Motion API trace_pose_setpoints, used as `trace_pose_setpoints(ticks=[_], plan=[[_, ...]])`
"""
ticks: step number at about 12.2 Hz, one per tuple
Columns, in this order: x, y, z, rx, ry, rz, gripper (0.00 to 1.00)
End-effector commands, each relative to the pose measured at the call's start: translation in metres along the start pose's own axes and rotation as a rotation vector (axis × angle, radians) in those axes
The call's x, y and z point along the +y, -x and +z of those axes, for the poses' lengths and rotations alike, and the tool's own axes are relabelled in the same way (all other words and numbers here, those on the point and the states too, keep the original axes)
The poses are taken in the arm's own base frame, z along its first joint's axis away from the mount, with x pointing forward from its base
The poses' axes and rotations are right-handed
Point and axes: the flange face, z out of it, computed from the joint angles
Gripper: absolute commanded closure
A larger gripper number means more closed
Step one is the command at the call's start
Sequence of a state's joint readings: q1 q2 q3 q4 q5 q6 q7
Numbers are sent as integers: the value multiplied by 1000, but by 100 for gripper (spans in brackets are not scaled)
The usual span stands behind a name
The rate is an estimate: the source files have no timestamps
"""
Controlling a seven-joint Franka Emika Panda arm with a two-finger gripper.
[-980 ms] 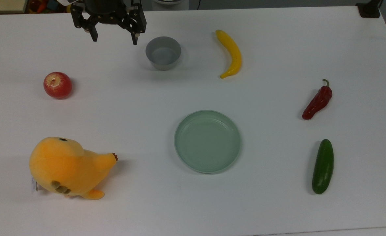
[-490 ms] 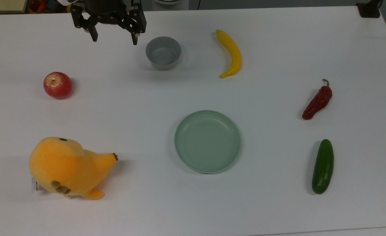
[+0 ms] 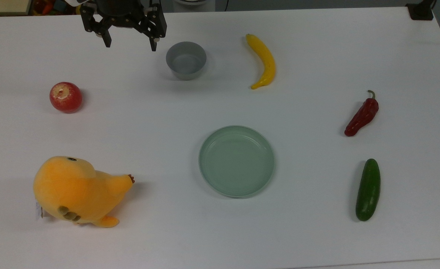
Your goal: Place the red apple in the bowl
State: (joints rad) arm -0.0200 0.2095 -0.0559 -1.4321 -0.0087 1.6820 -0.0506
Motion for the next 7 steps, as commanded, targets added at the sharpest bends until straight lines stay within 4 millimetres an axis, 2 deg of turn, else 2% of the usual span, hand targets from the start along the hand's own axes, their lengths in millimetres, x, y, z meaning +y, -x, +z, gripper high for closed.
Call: trace_pose_setpoints(ticks=[1,7], plan=[[0,2,-3,23,-17,6,0],[3,2,-2,21,-10,5,0]])
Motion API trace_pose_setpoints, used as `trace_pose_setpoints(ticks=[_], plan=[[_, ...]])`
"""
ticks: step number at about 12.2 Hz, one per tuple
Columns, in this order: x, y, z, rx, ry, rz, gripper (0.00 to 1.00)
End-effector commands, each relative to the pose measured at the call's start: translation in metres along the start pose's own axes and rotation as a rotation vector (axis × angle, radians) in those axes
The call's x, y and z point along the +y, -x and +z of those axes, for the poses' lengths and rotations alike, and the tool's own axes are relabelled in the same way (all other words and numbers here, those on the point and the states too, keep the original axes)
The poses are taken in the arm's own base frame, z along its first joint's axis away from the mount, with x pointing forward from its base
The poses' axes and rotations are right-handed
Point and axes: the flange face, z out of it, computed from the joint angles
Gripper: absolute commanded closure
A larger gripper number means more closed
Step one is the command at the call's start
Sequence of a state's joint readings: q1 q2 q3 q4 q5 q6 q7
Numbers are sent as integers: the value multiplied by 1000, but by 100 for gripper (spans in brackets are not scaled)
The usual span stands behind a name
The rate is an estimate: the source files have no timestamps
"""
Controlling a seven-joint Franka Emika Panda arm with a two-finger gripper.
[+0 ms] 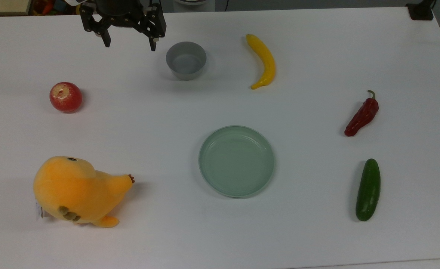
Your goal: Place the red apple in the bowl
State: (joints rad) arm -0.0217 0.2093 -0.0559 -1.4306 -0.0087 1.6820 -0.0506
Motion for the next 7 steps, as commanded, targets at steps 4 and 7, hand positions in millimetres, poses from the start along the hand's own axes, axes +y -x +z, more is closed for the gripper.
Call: trace_pose_setpoints(ticks=[4,7], plan=[[4,2,1,16,-4,4,0],[4,2,2,15,-3,4,0]])
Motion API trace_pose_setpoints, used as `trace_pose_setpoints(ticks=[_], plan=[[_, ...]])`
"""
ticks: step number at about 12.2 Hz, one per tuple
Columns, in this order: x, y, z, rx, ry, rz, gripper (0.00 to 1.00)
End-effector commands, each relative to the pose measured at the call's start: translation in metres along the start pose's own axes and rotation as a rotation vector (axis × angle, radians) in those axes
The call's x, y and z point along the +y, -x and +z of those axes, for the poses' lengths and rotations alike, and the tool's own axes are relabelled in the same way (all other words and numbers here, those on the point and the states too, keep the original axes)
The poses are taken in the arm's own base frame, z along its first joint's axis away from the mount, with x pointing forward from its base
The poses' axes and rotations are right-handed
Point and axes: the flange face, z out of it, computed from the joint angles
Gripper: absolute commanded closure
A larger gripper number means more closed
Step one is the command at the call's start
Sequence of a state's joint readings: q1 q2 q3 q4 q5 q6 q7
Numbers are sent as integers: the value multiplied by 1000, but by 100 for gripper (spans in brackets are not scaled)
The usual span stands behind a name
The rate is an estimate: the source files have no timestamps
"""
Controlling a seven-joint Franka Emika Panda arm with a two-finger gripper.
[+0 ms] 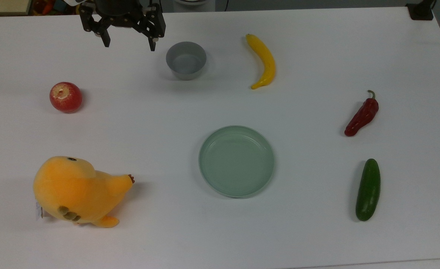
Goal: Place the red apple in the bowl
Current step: 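Move the open gripper over the red apple and lower it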
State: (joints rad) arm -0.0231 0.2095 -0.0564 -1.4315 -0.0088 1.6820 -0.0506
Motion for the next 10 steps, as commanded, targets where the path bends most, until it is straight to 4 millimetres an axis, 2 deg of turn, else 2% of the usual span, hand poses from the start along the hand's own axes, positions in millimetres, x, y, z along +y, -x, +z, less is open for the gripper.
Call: trace_pose_setpoints(ticks=[1,4,6,8,10], plan=[[3,1,0,22,-1,2,0],[13,0,0,35,0,17,0],[29,2,-1,33,7,-11,0],[79,10,4,18,23,-90,0],[146,23,17,23,54,-131,0]])
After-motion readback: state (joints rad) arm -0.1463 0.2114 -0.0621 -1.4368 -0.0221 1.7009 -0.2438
